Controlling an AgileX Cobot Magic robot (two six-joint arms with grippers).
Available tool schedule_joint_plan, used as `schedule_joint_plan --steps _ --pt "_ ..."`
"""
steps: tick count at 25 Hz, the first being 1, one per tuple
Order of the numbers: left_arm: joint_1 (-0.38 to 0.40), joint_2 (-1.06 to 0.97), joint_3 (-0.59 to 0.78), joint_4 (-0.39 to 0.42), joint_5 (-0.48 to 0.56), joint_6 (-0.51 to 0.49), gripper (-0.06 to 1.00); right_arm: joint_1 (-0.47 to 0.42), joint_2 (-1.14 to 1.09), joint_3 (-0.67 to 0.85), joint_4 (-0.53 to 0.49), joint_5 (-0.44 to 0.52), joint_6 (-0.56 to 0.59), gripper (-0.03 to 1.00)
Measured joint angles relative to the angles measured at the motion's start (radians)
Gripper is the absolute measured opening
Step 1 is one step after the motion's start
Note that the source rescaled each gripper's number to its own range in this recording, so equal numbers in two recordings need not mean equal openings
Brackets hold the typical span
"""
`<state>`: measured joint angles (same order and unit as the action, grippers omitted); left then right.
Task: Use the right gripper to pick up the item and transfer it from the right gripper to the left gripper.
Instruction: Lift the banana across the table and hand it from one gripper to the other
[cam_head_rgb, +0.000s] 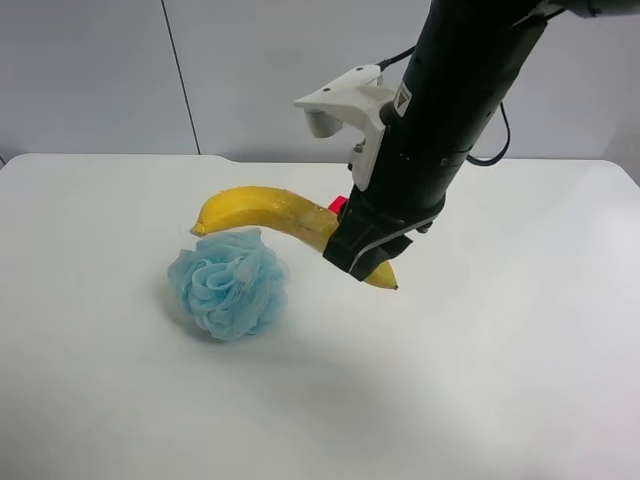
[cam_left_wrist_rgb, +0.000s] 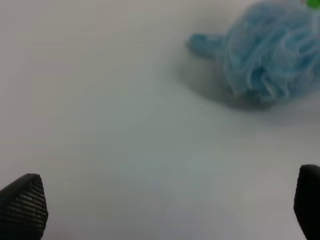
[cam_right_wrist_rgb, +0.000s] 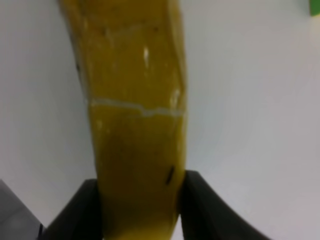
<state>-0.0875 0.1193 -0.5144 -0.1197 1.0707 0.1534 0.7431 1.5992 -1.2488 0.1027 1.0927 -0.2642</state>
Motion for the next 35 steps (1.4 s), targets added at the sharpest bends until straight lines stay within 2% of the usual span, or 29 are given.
schedule_joint_plan --steps 2,6,14,21,28,35 --pt "-0.016 0.076 -0.019 -0.025 0.016 0.085 1.00 0.000 0.004 -0.002 0.005 0.006 -0.015 0.00" --pt "-0.120 0.191 -0.060 -0.043 0.018 0.148 1.00 0.000 0.012 -0.002 0.016 0.008 -0.030 0.00" --pt "-0.353 0.405 -0.144 0.080 -0.003 0.155 1.00 0.000 0.012 -0.002 0.051 0.008 -0.095 0.00" --pt "-0.529 0.603 -0.224 0.126 -0.038 0.155 1.00 0.000 0.012 -0.002 0.078 0.004 -0.118 0.00" --pt "-0.672 0.804 -0.345 0.182 -0.048 0.155 1.00 0.000 0.012 -0.002 0.104 -0.002 -0.118 0.00" --pt "-0.779 0.994 -0.443 0.185 -0.075 0.152 1.00 0.000 0.012 -0.002 0.165 -0.011 -0.107 0.00"
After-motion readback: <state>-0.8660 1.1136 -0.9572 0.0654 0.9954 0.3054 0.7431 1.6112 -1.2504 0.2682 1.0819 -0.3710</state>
